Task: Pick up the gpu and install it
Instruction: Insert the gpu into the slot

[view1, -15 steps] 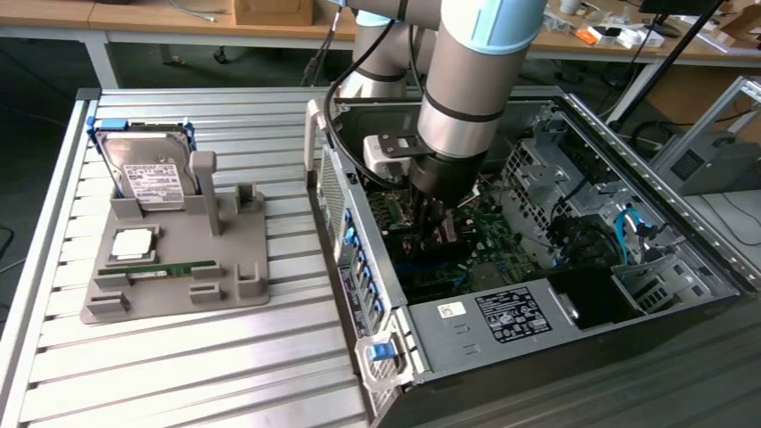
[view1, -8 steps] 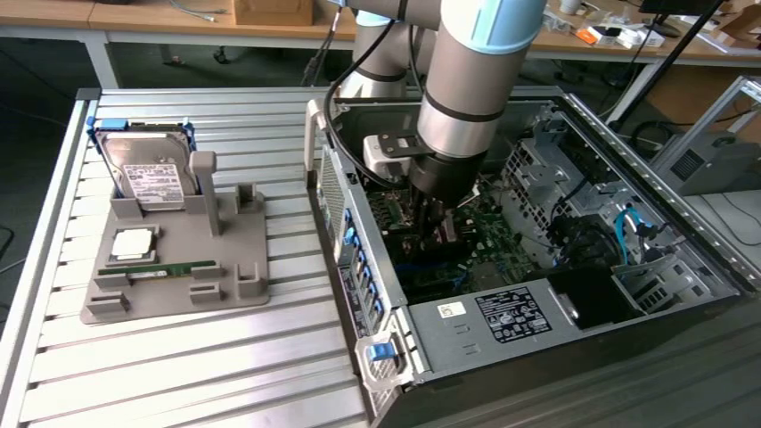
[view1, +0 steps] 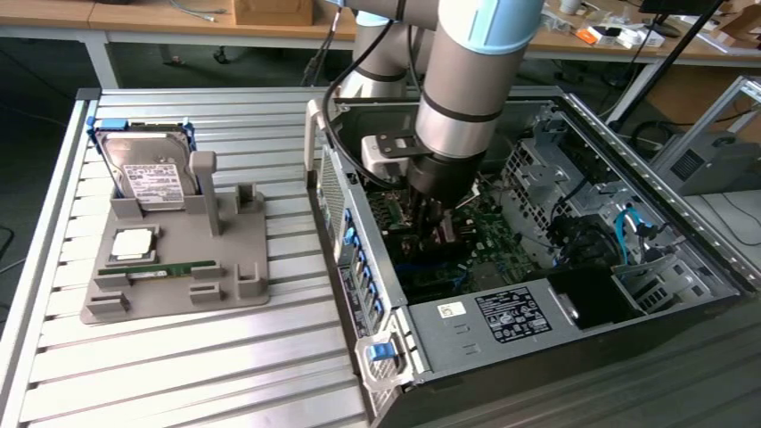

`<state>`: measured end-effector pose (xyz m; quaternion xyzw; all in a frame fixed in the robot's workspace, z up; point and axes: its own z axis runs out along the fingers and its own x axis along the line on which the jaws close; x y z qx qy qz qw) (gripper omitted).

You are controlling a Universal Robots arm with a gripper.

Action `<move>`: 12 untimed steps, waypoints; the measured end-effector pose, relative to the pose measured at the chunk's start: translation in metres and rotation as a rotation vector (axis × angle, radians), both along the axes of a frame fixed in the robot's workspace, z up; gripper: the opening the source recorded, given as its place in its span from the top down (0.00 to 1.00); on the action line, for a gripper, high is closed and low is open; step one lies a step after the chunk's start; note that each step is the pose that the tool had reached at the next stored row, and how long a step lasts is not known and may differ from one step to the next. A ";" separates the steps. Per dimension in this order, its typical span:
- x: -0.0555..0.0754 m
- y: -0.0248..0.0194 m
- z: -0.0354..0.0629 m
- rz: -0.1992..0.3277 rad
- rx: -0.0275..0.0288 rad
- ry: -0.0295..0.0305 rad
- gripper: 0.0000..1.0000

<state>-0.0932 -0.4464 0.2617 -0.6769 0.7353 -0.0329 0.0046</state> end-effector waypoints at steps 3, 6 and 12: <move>-0.001 0.0000 0.0000 0.000 -0.0001 0.0001 0.73; -0.002 0.0000 0.0000 0.003 -0.0001 0.0001 0.73; -0.002 0.0001 -0.0001 0.016 0.0000 0.0000 0.73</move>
